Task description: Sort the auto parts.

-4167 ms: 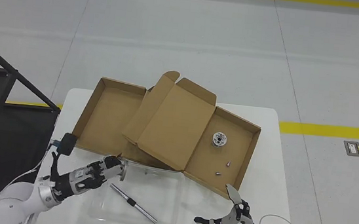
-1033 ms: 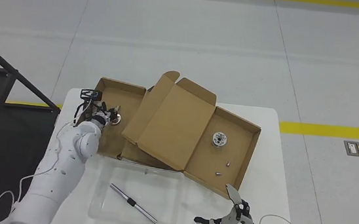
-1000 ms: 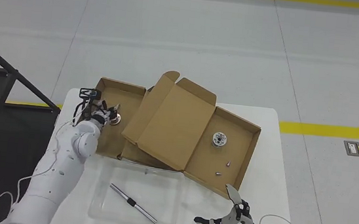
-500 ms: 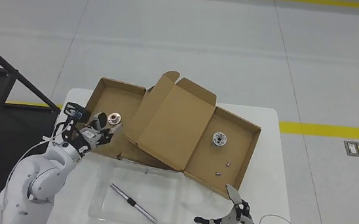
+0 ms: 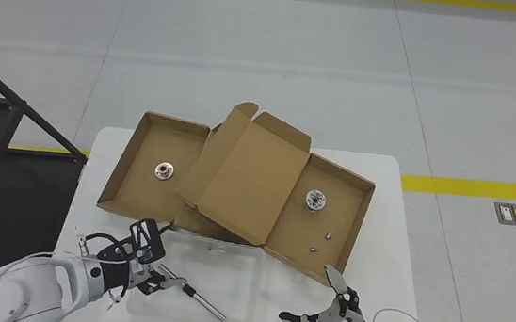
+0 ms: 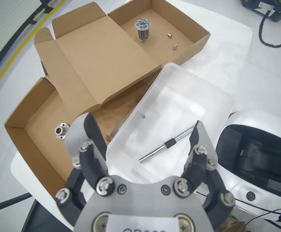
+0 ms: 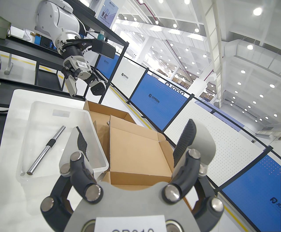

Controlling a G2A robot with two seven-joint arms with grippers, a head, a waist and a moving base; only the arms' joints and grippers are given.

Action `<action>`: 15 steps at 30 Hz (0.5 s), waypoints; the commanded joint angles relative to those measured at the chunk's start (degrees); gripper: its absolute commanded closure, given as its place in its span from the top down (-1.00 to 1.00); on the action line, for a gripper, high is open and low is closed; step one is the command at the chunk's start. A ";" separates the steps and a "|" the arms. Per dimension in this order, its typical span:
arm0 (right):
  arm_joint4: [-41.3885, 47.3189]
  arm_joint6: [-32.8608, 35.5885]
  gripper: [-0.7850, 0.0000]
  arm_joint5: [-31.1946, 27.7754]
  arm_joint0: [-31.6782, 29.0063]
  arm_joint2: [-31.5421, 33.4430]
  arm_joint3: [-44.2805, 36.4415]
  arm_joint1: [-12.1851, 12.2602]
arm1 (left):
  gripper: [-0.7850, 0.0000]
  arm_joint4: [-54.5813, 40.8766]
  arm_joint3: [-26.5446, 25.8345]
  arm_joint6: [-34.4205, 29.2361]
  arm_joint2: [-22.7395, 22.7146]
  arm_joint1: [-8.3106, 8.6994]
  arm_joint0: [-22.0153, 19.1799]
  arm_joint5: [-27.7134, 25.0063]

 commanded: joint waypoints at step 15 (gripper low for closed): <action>0.00 0.00 1.00 0.00 0.00 0.00 0.00 0.00 | 1.00 13.86 -4.87 -3.80 6.96 0.71 -0.40 -5.35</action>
